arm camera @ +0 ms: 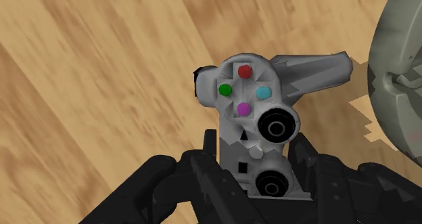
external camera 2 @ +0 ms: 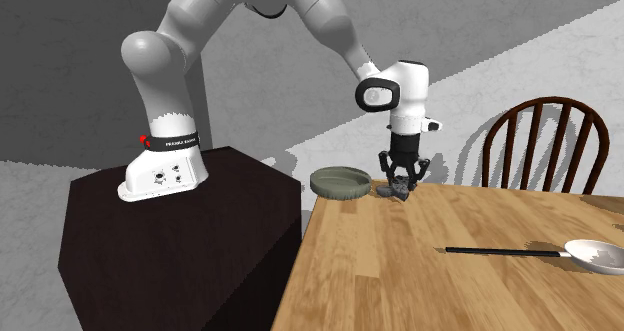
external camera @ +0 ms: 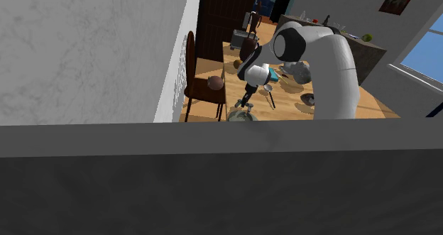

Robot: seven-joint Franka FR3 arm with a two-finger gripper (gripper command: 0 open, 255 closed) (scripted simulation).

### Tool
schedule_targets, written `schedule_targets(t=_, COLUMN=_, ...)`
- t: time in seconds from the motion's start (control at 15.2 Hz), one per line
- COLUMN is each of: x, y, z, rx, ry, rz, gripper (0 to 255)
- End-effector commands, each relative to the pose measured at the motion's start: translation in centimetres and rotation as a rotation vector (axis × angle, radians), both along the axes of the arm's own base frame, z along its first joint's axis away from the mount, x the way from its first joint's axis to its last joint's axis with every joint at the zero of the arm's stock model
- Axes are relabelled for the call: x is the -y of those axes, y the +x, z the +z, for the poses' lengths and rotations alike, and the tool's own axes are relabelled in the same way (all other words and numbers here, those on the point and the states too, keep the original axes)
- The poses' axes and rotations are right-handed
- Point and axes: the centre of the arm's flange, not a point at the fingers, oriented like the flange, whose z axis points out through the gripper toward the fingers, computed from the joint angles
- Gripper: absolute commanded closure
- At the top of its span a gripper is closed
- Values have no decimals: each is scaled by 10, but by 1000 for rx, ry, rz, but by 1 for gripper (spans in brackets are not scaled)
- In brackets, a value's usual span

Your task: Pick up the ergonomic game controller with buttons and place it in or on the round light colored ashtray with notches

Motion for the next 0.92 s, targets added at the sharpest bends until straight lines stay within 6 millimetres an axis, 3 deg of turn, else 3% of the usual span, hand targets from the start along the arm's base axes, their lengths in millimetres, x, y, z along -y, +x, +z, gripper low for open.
schedule_targets(t=0.0, x=0, y=0, z=0, rx=0, ry=0, rz=0, gripper=255)
schedule_targets(t=0.46, x=0, y=0, z=0, rx=0, ry=0, rz=0, gripper=255)
schedule_targets(t=0.86, x=0, y=0, z=32, rx=0, ry=0, rz=0, gripper=255)
